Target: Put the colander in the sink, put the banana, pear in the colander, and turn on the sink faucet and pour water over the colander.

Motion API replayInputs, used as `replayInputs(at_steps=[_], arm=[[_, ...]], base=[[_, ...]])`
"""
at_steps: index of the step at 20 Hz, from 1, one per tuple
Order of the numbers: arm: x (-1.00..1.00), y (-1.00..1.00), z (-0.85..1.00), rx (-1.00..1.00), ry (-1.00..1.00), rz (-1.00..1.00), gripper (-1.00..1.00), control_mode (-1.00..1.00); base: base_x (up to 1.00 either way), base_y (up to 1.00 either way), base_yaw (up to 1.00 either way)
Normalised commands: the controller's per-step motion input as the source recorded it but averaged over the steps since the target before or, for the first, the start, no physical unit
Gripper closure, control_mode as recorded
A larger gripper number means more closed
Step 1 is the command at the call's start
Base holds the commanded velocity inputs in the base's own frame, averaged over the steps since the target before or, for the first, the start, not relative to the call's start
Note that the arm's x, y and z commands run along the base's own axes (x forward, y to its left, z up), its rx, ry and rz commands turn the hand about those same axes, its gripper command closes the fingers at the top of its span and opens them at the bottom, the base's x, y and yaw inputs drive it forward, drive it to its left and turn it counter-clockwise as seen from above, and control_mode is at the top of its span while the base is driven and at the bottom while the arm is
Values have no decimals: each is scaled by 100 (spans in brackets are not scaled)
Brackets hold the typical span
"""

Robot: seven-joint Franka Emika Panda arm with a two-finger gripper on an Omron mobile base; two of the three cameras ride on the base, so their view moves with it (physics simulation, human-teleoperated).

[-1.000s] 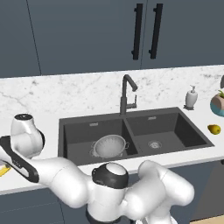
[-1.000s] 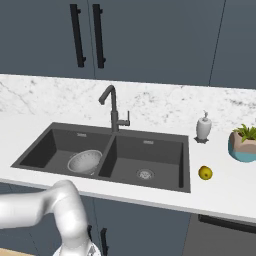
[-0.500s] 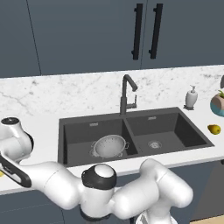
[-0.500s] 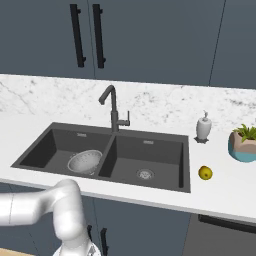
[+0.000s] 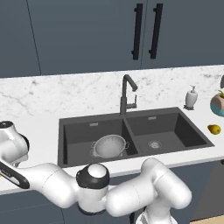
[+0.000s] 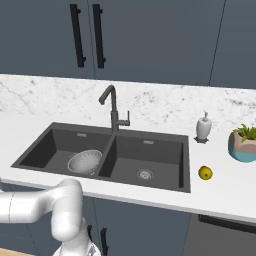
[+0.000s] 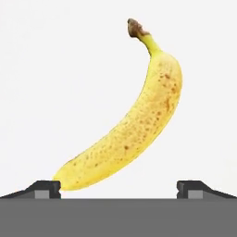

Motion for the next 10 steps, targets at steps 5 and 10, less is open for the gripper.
replayInputs(at_steps=[5,10], arm=[[28,0,-23,-4,0,-8,-100,-100],[29,0,-32,-3,0,-8,-100,-100]], base=[[0,0,0],[0,0,0]])
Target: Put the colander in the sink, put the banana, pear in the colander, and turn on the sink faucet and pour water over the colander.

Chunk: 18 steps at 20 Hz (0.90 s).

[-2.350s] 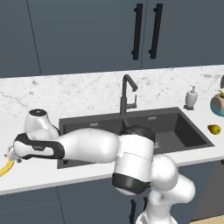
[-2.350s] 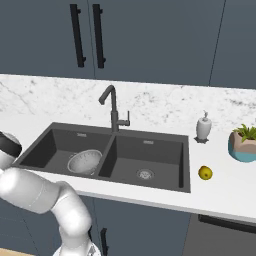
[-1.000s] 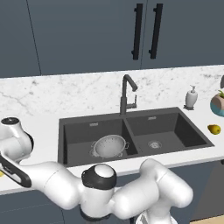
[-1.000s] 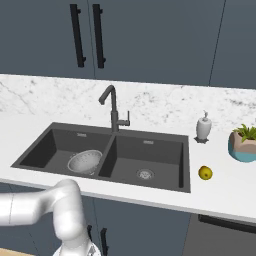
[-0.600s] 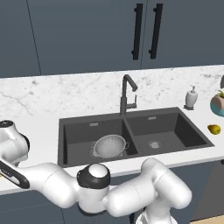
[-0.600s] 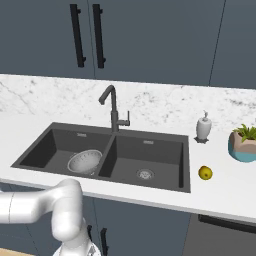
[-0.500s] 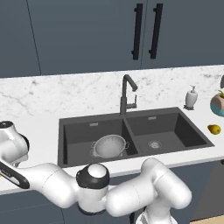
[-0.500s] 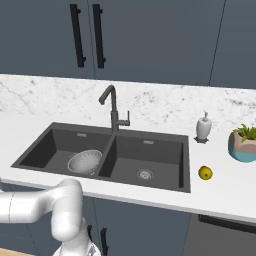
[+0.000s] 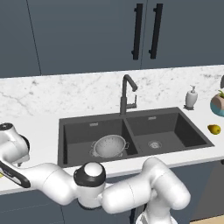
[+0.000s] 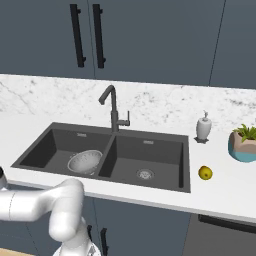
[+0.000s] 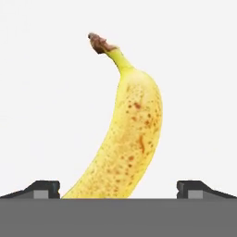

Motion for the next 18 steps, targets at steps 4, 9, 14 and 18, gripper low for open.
replayInputs(at_steps=[4,9,14,18], arm=[[17,0,-35,-1,0,-8,-100,-100],[-25,-54,-51,-2,0,-19,100,-100],[-33,-99,-40,-1,-3,-25,100,-100],[-2,-100,-21,0,-12,-26,100,-100]], base=[[0,0,0],[0,0,0],[0,0,0],[0,0,0]])
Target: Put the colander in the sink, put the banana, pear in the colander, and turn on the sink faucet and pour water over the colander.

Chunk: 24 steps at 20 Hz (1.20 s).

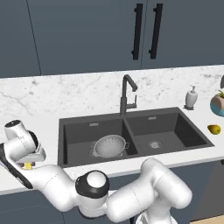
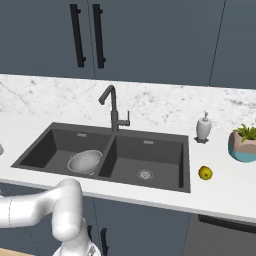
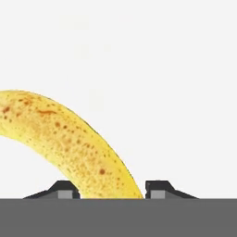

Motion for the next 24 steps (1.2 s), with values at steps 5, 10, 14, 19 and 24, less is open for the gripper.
replayInputs(at_steps=[5,10,14,19,24], arm=[[0,-100,-4,-1,-24,-24,100,-100],[6,-100,5,0,-26,-28,100,-100],[27,-100,28,0,-14,-33,100,-100],[55,-100,37,6,-1,-36,100,-100],[87,-100,29,10,0,-38,100,-100]], base=[[0,0,0],[0,0,0],[0,0,0],[0,0,0],[0,0,0]])
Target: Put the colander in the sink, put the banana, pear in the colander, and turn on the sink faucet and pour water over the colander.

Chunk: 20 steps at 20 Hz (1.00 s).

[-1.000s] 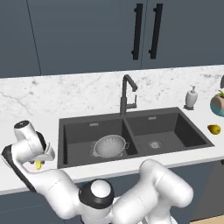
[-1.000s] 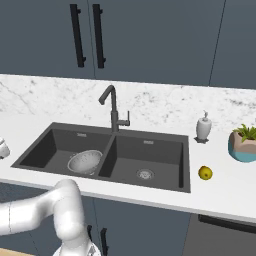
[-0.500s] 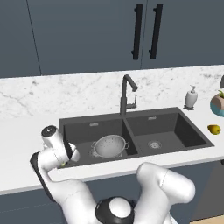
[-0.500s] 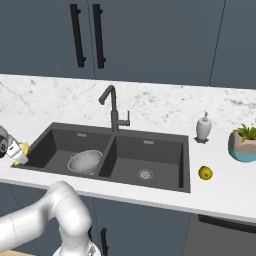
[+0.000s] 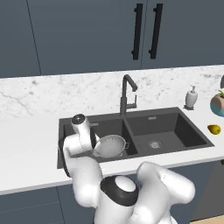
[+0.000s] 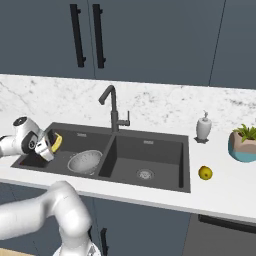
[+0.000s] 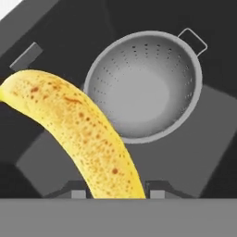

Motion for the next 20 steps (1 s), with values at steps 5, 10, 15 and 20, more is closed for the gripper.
replayInputs(at_steps=[5,10,15,20], arm=[[90,-92,-18,0,5,-19,100,-100],[39,-49,-53,0,10,0,100,-100],[18,-15,-34,3,16,0,100,-100],[27,-15,-46,0,13,0,100,-100]], base=[[0,0,0],[0,0,0],[0,0,0],[0,0,0]])
